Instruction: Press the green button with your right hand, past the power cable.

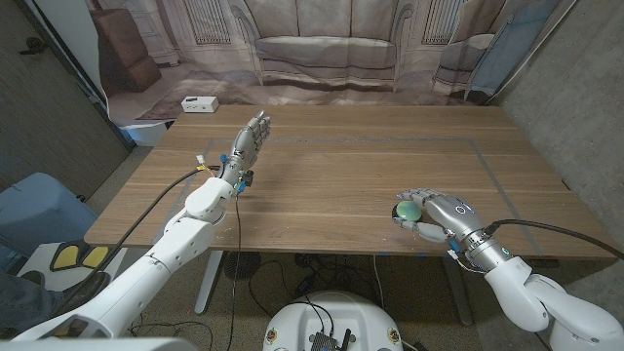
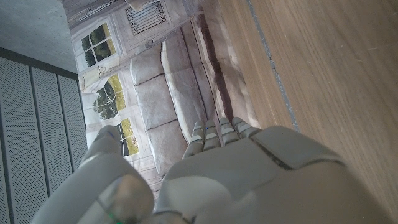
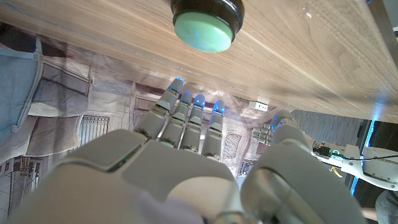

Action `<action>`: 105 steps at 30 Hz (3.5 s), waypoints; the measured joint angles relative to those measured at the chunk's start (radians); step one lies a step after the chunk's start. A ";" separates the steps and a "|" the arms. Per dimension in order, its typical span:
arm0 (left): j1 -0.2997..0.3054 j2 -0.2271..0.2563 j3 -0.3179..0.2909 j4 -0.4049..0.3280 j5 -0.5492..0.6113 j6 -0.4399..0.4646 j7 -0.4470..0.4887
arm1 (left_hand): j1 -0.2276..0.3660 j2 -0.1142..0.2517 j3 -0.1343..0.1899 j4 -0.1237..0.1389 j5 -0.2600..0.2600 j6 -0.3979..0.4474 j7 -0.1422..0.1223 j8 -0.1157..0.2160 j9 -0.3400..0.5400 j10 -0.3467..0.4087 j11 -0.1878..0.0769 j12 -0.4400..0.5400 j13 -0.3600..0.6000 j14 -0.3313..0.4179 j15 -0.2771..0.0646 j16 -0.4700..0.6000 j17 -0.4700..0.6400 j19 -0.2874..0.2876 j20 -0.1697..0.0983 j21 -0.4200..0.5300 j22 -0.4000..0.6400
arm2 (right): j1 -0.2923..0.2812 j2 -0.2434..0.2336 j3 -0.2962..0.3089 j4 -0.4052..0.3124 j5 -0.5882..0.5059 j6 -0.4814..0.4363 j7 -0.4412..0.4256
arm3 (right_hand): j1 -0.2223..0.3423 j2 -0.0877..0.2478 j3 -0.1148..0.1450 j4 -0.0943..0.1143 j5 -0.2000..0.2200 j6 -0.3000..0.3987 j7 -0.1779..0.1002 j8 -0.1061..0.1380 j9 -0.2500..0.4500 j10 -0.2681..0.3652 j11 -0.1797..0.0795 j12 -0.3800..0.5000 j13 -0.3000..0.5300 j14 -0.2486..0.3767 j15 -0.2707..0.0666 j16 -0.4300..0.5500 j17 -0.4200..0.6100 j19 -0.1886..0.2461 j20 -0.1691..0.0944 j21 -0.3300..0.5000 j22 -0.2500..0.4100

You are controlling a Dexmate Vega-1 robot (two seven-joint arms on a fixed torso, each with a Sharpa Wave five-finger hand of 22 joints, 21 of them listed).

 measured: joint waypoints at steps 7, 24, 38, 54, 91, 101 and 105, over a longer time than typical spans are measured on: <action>-0.007 -0.005 0.003 0.011 -0.003 0.000 -0.005 | 0.000 0.000 0.000 0.000 0.000 0.000 0.000 0.000 0.000 0.000 0.000 0.000 0.000 0.000 0.000 0.000 0.000 0.003 -0.003 0.000 0.000 | 0.011 -0.017 -0.021 0.002 0.015 -0.017 0.013 | 0.005 0.005 0.004 -0.004 -0.002 0.007 0.007 0.000 0.000 0.007 0.007 0.000 0.000 0.000 0.000 0.000 0.000 0.000 0.000 0.000 0.000; -0.024 -0.016 0.011 0.038 -0.005 -0.001 -0.014 | 0.005 0.005 -0.002 -0.007 0.000 0.007 0.007 0.000 0.000 0.006 0.006 0.000 0.000 0.000 0.000 0.000 0.000 0.015 -0.037 -0.005 0.000 | 0.024 -0.063 -0.067 0.001 0.053 -0.058 0.029 | 0.012 0.012 0.012 -0.004 -0.008 0.007 0.007 0.002 0.000 0.017 0.007 0.000 0.000 0.015 -0.003 0.000 0.000 0.004 -0.004 0.000 0.000; -0.017 -0.012 0.011 0.027 -0.005 -0.001 -0.009 | 0.000 0.011 -0.002 -0.006 -0.004 0.007 0.007 -0.004 0.000 0.005 0.005 -0.004 0.000 0.000 0.000 0.000 0.000 0.005 -0.027 -0.005 0.000 | 0.038 -0.092 -0.094 0.008 0.091 -0.073 0.029 | 0.012 0.012 0.012 -0.004 -0.012 0.010 0.010 0.002 0.000 0.017 0.007 0.000 0.000 0.016 -0.003 0.000 0.000 0.004 -0.004 0.000 0.000; -0.005 -0.009 0.010 0.012 -0.003 0.001 -0.002 | 0.000 0.011 -0.006 -0.011 -0.004 0.011 0.003 -0.004 0.000 0.005 0.005 -0.004 0.000 0.000 0.000 0.000 0.000 0.004 -0.015 -0.005 0.000 | 0.047 -0.117 -0.117 0.014 0.134 -0.091 0.016 | 0.012 0.012 0.015 -0.007 -0.023 0.059 0.044 0.012 0.000 0.053 0.018 0.000 0.000 0.069 0.000 0.000 -0.005 0.047 -0.011 0.008 -0.001; 0.014 -0.002 0.006 -0.003 -0.005 0.005 0.005 | 0.000 0.011 -0.009 -0.014 -0.003 0.014 0.000 -0.004 0.000 0.005 0.005 -0.003 0.000 0.000 0.000 0.000 0.000 0.004 -0.004 -0.005 0.000 | 0.106 -0.185 -0.216 0.031 0.192 -0.138 0.040 | 0.012 0.012 0.019 -0.003 -0.034 0.087 0.048 0.019 0.000 0.078 0.017 0.006 -0.001 0.097 -0.004 0.004 -0.002 0.078 -0.015 0.008 0.000; 0.013 -0.006 0.008 0.005 -0.007 0.005 -0.001 | 0.000 0.011 -0.009 -0.013 -0.003 0.014 0.000 -0.004 0.000 0.005 0.005 -0.003 0.000 0.000 0.000 0.000 0.000 0.004 -0.004 -0.005 0.000 | 0.098 -0.205 -0.220 0.017 0.206 -0.156 0.016 | 0.012 0.012 0.022 0.000 -0.034 0.093 0.042 0.019 0.000 0.082 0.014 0.006 -0.001 0.101 -0.008 0.003 -0.002 0.078 -0.015 0.008 0.000; 0.012 -0.008 0.010 0.009 -0.009 0.004 -0.005 | 0.000 0.011 -0.009 -0.013 -0.003 0.014 0.000 -0.004 0.000 0.005 0.005 -0.003 0.000 0.000 0.000 0.000 0.000 0.004 -0.004 -0.005 0.000 | 0.094 -0.209 -0.215 0.011 0.208 -0.158 0.006 | 0.012 0.012 0.023 0.001 -0.038 0.092 0.042 0.015 0.000 0.078 0.010 0.001 -0.001 0.101 -0.008 0.003 -0.002 0.079 -0.015 0.008 0.000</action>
